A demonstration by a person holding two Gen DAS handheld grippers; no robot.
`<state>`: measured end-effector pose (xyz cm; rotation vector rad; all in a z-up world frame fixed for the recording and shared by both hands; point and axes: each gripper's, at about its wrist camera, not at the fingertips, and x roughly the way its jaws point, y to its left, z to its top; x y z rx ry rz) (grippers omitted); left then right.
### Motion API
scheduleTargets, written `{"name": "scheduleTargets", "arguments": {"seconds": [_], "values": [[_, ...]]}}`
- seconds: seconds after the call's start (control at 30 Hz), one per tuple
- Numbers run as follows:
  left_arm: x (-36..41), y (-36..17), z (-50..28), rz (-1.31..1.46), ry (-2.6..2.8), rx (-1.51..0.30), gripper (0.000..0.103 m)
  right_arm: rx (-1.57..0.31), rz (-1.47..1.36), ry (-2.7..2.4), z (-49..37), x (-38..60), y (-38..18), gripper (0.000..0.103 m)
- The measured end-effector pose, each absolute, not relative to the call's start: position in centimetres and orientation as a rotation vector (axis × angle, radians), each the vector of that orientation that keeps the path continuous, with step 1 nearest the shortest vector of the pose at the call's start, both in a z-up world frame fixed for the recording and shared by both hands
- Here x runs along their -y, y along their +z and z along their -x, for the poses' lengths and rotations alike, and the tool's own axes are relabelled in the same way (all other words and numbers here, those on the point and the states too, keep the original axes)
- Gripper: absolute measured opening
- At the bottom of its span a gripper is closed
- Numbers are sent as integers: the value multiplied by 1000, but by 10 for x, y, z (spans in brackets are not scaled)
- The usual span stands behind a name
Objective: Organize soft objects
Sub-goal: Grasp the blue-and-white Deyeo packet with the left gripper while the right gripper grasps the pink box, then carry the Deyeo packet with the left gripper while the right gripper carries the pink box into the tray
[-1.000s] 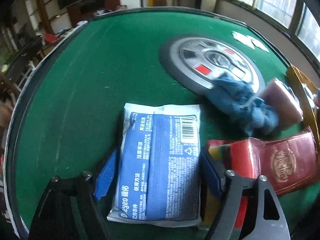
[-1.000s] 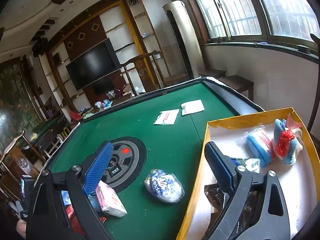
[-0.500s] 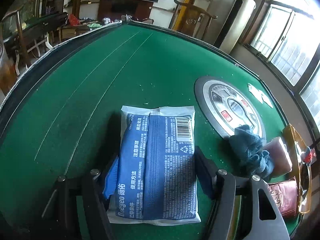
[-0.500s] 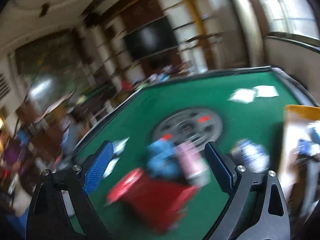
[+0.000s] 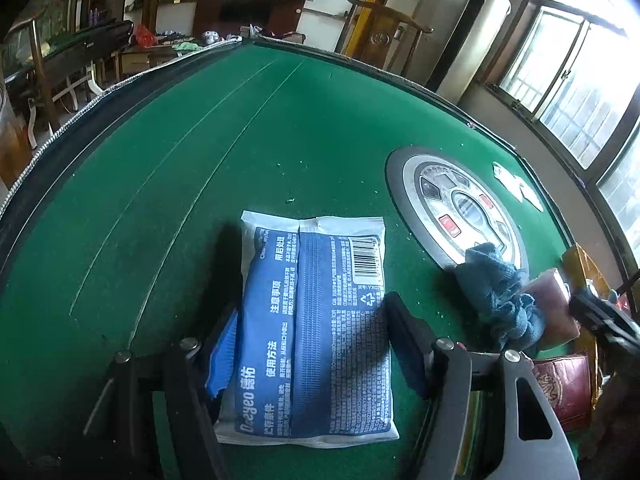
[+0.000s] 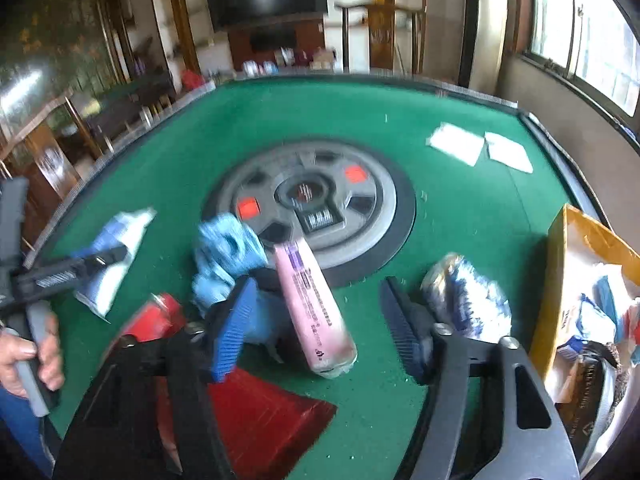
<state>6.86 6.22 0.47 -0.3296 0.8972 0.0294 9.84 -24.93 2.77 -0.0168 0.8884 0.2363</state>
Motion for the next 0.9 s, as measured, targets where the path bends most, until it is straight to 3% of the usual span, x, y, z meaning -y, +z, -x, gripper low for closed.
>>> {"name": "scheduleTargets", "arguments": {"seconds": [0.1,0.6,0.9], "values": [[-60,5,-68,322,28,-897,66,-962,-37,231,-107,258,9,21],[-72,13,-58,449,-56,-817,63,-663,-225,249,-76,296,50,21],[-59,29,-50,394,-97,-728,63,-615,-292,161,-71,326,62,21]]}}
